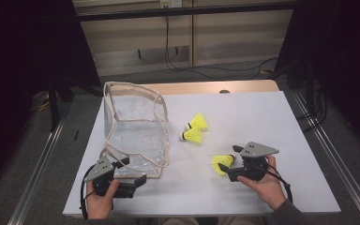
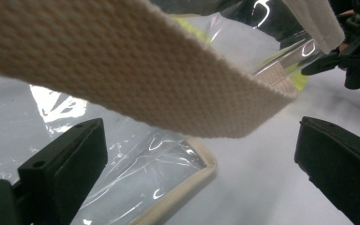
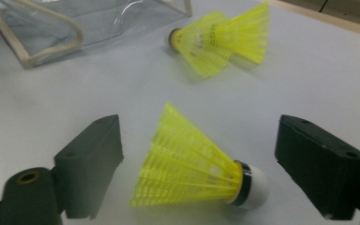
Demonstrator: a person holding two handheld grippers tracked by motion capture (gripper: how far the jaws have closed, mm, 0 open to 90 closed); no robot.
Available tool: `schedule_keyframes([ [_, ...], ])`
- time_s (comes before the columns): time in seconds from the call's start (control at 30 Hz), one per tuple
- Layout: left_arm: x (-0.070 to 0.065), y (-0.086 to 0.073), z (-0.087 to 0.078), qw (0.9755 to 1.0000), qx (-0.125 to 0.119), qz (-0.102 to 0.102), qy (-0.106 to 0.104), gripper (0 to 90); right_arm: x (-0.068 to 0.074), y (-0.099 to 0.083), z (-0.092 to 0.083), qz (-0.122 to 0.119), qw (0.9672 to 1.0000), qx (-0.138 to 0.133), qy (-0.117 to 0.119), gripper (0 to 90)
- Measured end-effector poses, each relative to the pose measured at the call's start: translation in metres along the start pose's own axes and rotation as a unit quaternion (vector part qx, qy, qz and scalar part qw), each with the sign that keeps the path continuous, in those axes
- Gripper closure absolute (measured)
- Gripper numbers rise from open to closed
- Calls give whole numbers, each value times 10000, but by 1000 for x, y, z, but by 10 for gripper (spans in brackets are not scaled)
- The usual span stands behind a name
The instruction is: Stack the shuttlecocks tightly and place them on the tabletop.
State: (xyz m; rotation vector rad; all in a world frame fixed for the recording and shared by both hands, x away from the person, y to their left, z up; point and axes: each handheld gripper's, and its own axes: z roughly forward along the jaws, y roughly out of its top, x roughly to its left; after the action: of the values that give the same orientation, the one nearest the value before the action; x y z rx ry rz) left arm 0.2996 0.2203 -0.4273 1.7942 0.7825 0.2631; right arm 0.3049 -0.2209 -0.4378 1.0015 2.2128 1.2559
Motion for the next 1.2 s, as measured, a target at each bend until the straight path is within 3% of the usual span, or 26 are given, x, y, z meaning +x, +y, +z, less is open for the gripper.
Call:
schedule_keyframes([
  [0.17, 0, 0, 0, 10000, -9, 11, -13, 27, 1, -3, 5, -67, 9996, 176, 196, 376],
  [0.27, 0, 0, 0, 10000, -8, 13, -1, 27, 1, -3, 3, -75, 9996, 211, 183, 465],
  [0.33, 0, 0, 0, 10000, -14, 13, -8, 27, 0, -2, 0, -82, 9997, 145, 173, 593],
  [0.57, 0, 0, 0, 10000, 1, 19, 11, 27, -8, 4, -13, -13, 9997, -118, 235, 853],
  [0.7, 0, 0, 0, 10000, 6, 23, 14, 27, -14, 7, -19, 95, 9991, -237, 330, 884],
  [0.87, 0, 0, 1, 10000, -9, 25, 16, 27, -17, 7, -21, 340, 9967, -361, 635, 886],
  [0.97, 0, 0, 1, 10000, -7, 28, 18, 26, -18, 7, -20, 371, 9965, -375, 656, 886],
  [1.2, 0, 0, 1, 10000, -6, 27, 19, 27, -30, 1, -25, 579, 9966, -420, 408, 885],
])
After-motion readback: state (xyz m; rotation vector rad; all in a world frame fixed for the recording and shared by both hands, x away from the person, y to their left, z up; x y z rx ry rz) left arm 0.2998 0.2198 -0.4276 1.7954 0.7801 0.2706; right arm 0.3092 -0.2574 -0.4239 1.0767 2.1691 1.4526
